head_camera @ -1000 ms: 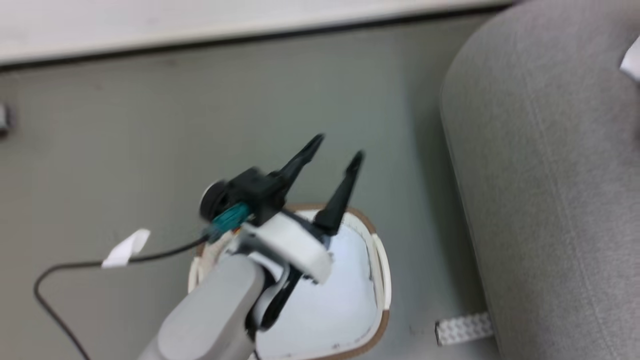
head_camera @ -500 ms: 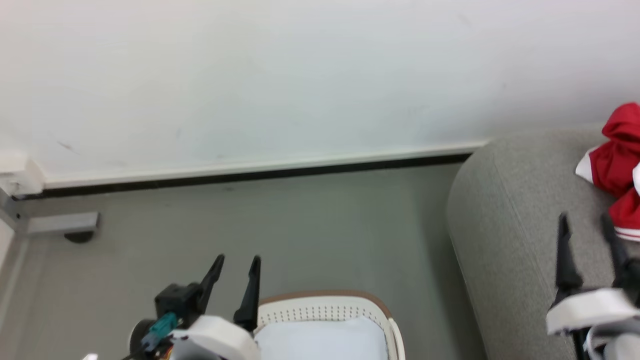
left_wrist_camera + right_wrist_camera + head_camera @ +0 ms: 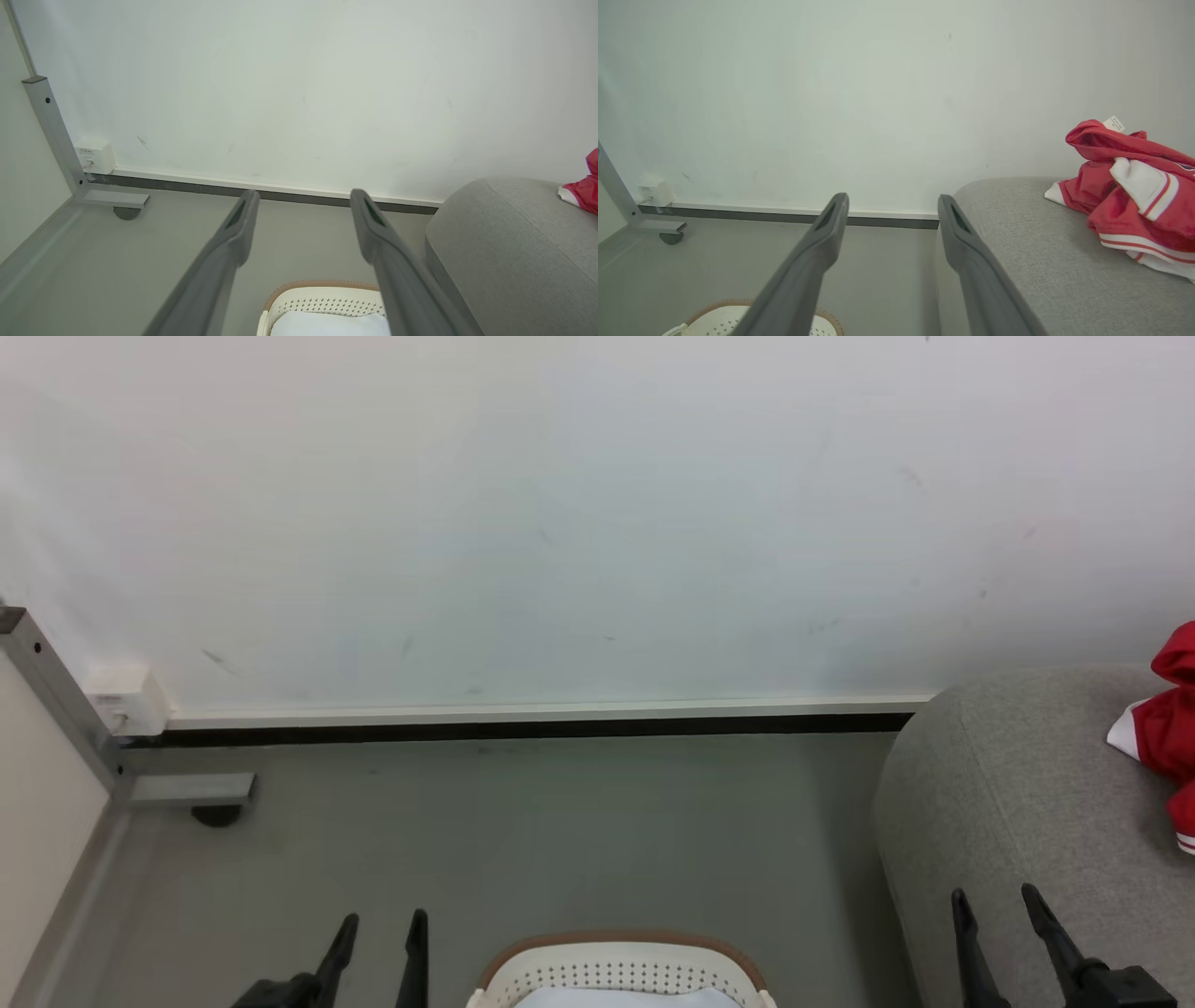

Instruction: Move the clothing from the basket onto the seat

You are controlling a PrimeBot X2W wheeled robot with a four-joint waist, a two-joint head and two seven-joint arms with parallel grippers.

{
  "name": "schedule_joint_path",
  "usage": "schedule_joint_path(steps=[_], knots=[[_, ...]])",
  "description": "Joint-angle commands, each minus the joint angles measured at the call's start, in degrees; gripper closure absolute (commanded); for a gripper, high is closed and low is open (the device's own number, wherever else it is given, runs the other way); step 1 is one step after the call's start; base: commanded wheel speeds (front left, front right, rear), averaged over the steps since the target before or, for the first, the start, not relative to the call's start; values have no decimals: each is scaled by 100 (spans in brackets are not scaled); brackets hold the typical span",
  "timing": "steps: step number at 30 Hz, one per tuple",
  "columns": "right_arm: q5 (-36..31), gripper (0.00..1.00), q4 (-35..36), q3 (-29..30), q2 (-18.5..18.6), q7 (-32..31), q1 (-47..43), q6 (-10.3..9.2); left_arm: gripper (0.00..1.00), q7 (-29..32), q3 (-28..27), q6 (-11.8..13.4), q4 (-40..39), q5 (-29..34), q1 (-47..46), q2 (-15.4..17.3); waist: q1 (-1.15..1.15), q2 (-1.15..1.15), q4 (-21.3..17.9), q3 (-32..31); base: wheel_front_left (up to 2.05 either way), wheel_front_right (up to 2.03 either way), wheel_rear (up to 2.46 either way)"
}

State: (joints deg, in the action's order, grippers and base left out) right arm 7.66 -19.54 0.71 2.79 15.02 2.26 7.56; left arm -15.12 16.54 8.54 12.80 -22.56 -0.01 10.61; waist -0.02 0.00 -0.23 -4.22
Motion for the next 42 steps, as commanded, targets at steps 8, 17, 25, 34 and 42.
schedule_joint_path(steps=[8,17,25,34,42], knots=[[201,0,48,16,12,8,-309,-15,0,-3,-291,-311,85,371,86,-220,2,0,159,-92,0,0,0],[254,100,-59,-2,-20,-19,-280,0,100,10,-393,-532,246,456,68,-358,2,0,166,-114,0,0,0],[1051,100,-101,107,-30,-288,-164,-1,100,247,-601,-634,309,-270,-18,-409,2,0,158,-85,0,0,0],[1992,100,12,137,-22,-495,-102,-2,100,479,-810,-713,224,-1115,-93,-454,2,0,147,-47,0,0,0],[2745,100,85,183,-15,-680,-31,-3,100,668,-981,-768,149,-1800,-152,-492,2,0,138,-13,0,0,0]])
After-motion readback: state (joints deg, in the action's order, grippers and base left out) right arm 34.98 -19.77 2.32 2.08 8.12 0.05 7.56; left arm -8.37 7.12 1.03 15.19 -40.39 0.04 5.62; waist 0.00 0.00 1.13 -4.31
